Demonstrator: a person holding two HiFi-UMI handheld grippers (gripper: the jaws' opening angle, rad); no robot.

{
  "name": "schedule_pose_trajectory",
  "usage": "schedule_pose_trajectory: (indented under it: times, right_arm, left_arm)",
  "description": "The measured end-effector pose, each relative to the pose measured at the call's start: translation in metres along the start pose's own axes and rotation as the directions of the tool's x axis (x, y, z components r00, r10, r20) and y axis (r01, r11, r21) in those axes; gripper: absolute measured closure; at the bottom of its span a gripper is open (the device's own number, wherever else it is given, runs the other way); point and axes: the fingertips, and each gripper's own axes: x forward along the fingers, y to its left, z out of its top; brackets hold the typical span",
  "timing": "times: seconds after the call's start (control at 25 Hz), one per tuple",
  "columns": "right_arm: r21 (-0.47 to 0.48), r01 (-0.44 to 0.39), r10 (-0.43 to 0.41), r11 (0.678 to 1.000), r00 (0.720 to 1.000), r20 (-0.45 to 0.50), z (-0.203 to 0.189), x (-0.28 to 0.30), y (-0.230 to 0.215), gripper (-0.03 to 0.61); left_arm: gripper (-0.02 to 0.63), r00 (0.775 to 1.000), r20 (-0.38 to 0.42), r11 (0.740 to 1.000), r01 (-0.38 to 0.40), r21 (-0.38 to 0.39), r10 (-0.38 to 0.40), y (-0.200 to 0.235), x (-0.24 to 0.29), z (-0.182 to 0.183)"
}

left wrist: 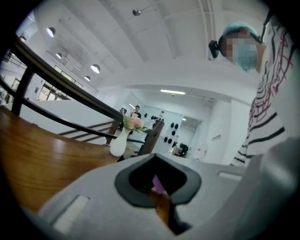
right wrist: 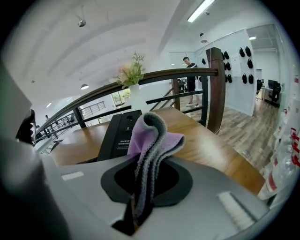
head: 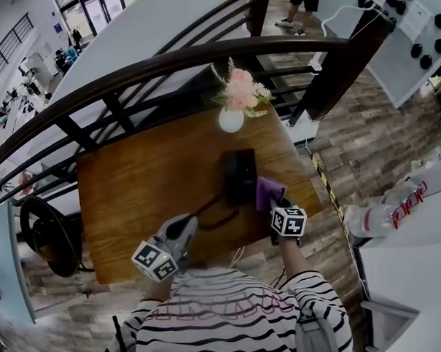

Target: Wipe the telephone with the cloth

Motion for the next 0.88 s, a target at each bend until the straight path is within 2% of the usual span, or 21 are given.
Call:
schedule_pose_trajectory:
  times: [0.16,0.32,0.6,0.88]
  right_arm:
    - [0.011,-0.055,0.054,0.998,0.997,0.049,0.011,-0.013,0.024,0.545]
    - [-0.008,-0.139,0.139,0.990,0.982,0.125,0.033,-0.039,0.058,0.545]
    - [-0.033,-0.289,0.289,0.957,0.927,0.241,0.056,-0.097,0.116,0.545]
    - [-0.050,-0.393,0.389,0.918,0.873,0.292,0.050,-0.156,0.148,0.545]
  left_arm:
    - [0.615,1.000,0.003,1.000,0.007,0.008,-0.007,-0.006,0.004,0.000]
    - [0.615,1.000,0.023,1.000,-0.003,0.029,0.003,-0.012,0.007,0.009]
    - [0.615,0.997,0.069,0.996,-0.041,0.081,0.035,-0.026,-0.006,0.018]
    - [0.615,0.992,0.096,0.992,-0.087,0.090,0.078,-0.054,-0.026,0.008]
